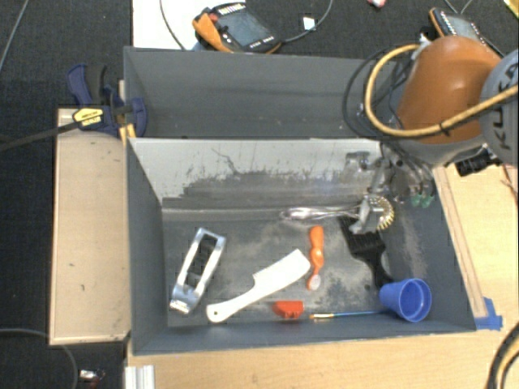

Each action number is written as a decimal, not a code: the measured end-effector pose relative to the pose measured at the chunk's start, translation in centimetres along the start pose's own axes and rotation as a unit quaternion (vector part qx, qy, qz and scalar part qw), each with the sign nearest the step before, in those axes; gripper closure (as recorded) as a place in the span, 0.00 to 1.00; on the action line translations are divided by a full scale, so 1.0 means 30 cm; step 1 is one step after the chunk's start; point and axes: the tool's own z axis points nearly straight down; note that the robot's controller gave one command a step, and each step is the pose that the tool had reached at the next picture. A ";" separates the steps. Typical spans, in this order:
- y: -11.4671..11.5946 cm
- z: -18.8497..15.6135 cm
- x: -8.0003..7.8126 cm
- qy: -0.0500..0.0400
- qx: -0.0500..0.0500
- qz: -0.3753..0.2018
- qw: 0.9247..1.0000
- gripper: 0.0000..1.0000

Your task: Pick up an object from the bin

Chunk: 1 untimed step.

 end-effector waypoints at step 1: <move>0.000 -0.017 -0.004 -0.004 0.000 -0.001 1.000 0.00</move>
Offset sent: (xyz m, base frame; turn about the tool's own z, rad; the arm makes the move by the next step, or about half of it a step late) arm -0.0290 0.0801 -0.1457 -0.2645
